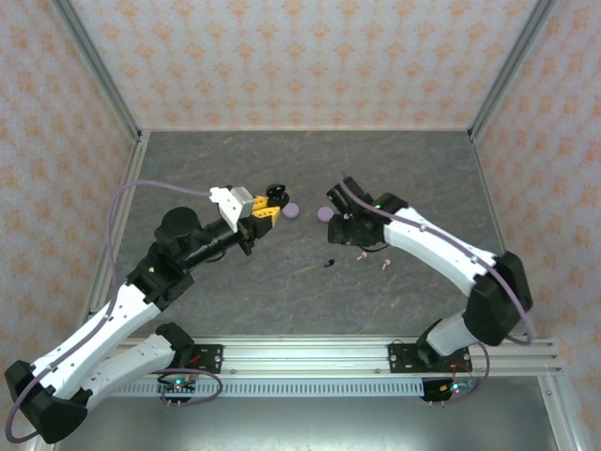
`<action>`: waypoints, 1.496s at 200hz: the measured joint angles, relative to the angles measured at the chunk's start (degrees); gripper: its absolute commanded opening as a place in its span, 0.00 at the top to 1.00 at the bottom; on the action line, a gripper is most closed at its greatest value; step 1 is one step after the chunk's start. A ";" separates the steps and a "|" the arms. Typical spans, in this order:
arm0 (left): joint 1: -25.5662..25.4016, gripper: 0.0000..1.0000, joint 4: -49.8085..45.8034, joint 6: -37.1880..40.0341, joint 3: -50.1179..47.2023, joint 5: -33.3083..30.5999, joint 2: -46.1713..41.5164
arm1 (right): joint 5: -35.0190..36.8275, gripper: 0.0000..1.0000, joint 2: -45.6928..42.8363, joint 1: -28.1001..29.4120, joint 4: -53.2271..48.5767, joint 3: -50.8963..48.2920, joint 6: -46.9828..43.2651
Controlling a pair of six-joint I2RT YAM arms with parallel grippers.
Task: Insert the wireless bluetooth earbuds into the charging case
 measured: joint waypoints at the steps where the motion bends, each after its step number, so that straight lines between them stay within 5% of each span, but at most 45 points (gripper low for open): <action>1: 0.00 1.00 -0.04 0.04 -0.02 -0.02 -0.04 | -0.04 0.49 0.35 0.00 0.04 -0.15 0.09; 73: 0.00 1.00 -3.82 0.39 -0.94 -1.44 -2.12 | -3.43 0.54 11.02 0.00 4.42 -1.60 1.36; 156: 0.00 1.00 -3.82 0.37 -1.14 -1.49 -1.07 | -4.07 0.77 14.12 0.00 4.76 -1.79 1.33; 299: 0.00 1.00 -3.82 0.35 -1.14 -1.53 0.31 | -5.20 0.79 15.91 0.00 4.87 -3.50 0.76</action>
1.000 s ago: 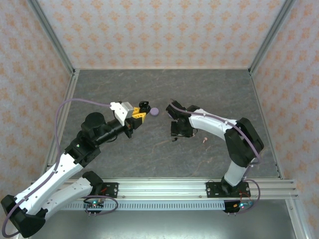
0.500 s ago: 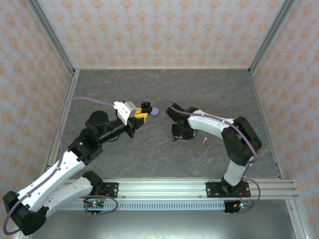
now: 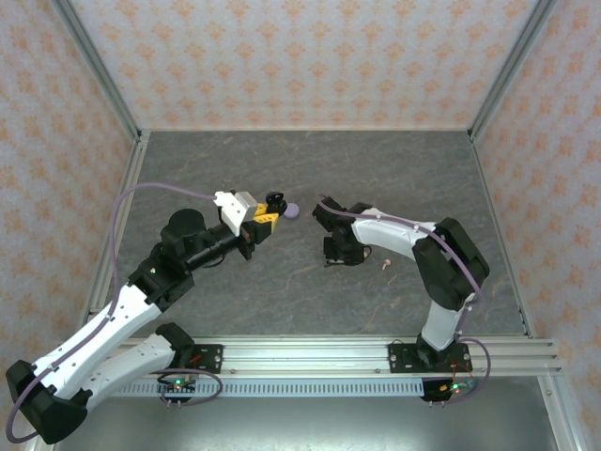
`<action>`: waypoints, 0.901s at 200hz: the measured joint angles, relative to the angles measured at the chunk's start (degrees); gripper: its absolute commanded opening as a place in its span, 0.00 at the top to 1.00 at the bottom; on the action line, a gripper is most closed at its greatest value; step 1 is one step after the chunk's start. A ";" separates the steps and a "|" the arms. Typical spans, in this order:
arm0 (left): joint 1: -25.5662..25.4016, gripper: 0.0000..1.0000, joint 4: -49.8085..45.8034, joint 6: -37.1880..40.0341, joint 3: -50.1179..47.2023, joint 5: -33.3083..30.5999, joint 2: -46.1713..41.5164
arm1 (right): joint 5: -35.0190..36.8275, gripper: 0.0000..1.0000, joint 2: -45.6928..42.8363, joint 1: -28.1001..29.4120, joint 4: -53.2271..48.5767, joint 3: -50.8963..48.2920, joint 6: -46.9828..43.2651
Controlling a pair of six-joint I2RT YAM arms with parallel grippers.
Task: Insert the wireless bluetooth earbuds into the charging case
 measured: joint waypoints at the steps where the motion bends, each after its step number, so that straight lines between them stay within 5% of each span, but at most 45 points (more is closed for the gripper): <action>1: 0.00 1.00 0.00 0.00 0.00 0.00 0.00 | 0.00 0.79 0.02 0.00 0.00 0.00 -0.02; 180: 0.00 1.00 0.00 0.00 0.00 -1.11 0.79 | -2.58 0.74 4.13 0.00 1.64 5.18 -2.49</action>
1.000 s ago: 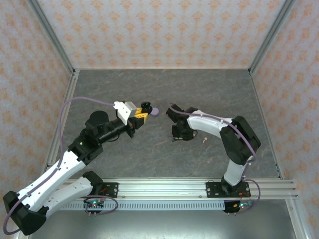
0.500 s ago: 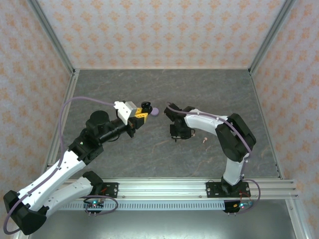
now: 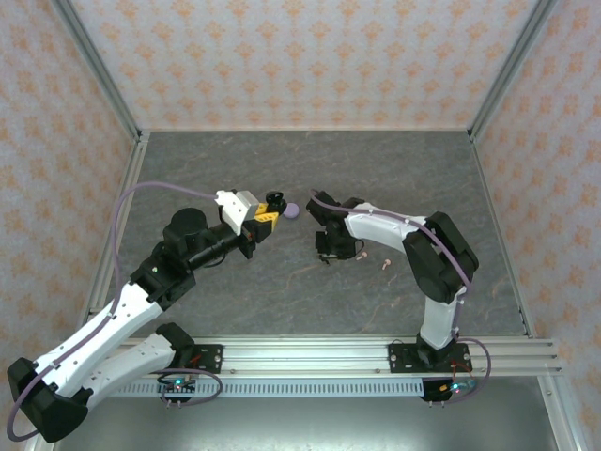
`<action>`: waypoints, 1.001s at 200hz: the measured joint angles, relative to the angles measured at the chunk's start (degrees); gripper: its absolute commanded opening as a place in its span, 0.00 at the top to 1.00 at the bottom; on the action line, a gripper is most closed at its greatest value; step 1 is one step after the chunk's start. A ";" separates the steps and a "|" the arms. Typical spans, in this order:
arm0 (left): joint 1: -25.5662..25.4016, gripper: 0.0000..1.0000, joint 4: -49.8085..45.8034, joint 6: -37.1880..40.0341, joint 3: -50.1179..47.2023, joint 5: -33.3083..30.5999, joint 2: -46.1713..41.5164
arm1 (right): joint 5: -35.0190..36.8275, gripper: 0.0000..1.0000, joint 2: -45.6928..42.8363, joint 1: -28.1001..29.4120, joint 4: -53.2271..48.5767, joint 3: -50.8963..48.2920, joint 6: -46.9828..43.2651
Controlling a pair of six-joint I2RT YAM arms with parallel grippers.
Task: Insert the wireless bluetooth earbuds into the charging case
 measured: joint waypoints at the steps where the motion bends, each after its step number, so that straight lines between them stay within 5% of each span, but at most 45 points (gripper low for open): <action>1: 0.00 1.00 0.00 0.00 0.00 -0.02 0.02 | 0.00 0.74 -0.02 0.00 0.00 0.00 -0.09; 200: 0.00 1.00 -0.02 0.00 0.00 -0.11 1.11 | -3.87 0.74 2.10 0.00 -1.75 3.39 -6.91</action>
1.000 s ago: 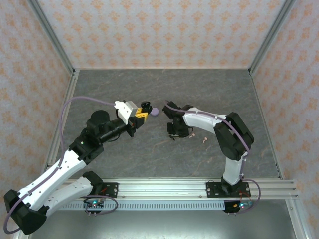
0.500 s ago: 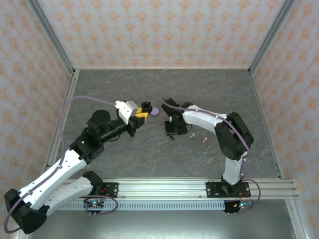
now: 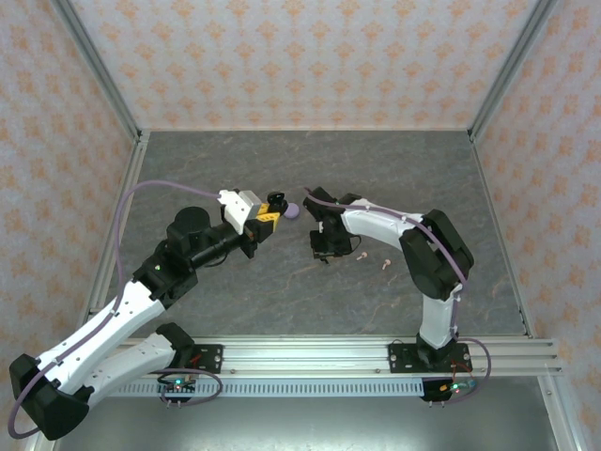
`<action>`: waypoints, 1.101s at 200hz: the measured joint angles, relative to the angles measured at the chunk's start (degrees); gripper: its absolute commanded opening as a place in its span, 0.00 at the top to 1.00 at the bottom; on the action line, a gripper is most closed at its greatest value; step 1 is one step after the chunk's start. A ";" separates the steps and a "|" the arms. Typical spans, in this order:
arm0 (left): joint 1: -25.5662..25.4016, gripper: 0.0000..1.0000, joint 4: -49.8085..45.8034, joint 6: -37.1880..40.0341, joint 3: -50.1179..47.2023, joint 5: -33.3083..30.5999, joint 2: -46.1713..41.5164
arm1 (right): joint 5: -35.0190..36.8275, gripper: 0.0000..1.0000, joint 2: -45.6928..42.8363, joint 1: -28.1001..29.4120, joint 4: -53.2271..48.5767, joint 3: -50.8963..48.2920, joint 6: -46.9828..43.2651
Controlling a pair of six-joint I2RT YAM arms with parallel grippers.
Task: Insert the wireless bluetooth earbuds into the charging case
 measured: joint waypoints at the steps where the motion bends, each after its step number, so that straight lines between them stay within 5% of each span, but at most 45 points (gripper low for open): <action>1: 0.00 1.00 0.00 0.00 0.00 0.00 0.00 | 0.00 0.74 0.02 0.02 -0.02 0.00 -0.04; 119: 0.00 1.00 0.00 0.00 0.00 -0.02 -0.02 | 0.09 0.65 1.79 0.59 -0.20 0.07 -0.24; 220: 0.00 1.00 0.00 -0.02 0.00 -0.02 -0.02 | 0.70 0.68 -1.03 2.71 -1.75 -2.64 2.08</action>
